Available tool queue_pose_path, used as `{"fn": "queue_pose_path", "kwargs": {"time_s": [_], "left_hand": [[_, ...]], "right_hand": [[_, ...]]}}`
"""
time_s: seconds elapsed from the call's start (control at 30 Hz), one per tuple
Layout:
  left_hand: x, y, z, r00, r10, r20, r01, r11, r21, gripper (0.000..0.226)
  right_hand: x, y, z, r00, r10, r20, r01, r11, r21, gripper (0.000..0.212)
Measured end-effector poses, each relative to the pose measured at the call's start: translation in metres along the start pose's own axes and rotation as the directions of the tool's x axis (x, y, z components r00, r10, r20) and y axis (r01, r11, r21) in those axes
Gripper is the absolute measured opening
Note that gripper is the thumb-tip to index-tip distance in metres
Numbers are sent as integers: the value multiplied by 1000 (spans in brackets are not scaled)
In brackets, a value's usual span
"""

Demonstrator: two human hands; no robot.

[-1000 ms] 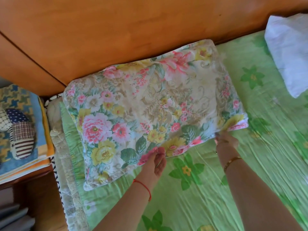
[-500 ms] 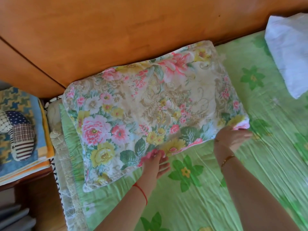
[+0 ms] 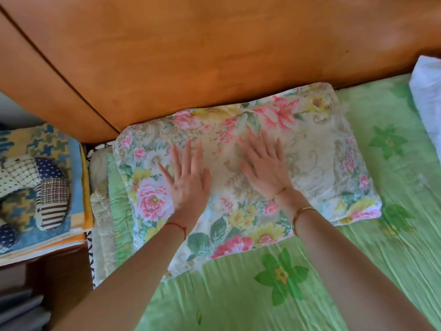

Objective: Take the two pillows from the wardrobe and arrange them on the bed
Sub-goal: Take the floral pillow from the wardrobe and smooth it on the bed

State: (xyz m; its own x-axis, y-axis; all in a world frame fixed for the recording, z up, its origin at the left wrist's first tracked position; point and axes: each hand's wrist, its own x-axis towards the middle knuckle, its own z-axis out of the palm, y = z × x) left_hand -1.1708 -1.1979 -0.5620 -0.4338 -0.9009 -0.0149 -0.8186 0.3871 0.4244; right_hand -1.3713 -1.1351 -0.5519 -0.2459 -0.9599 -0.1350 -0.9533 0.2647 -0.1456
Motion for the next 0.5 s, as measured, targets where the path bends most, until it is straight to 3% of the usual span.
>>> {"fn": "queue_pose_path", "kwargs": {"time_s": [0.2,0.33,0.43,0.5], "left_hand": [[7,-47,19,996,-29,87,11,980,198,63],[11,-47,21,987,-149,51,139,976,167,61],[25,-43,16,946,-322,42,318,945,81,59],[43,-40,10,934,-356,27,355,935,16,59]], "right_hand": [[13,28,32,999,-38,29,41,992,-123,61],[30,62,25,981,193,-20,-194,970,-144,57],[46,81,9,883,468,-31,-468,883,-27,60],[59,87,-4,835,547,-60,-545,837,49,64]]}}
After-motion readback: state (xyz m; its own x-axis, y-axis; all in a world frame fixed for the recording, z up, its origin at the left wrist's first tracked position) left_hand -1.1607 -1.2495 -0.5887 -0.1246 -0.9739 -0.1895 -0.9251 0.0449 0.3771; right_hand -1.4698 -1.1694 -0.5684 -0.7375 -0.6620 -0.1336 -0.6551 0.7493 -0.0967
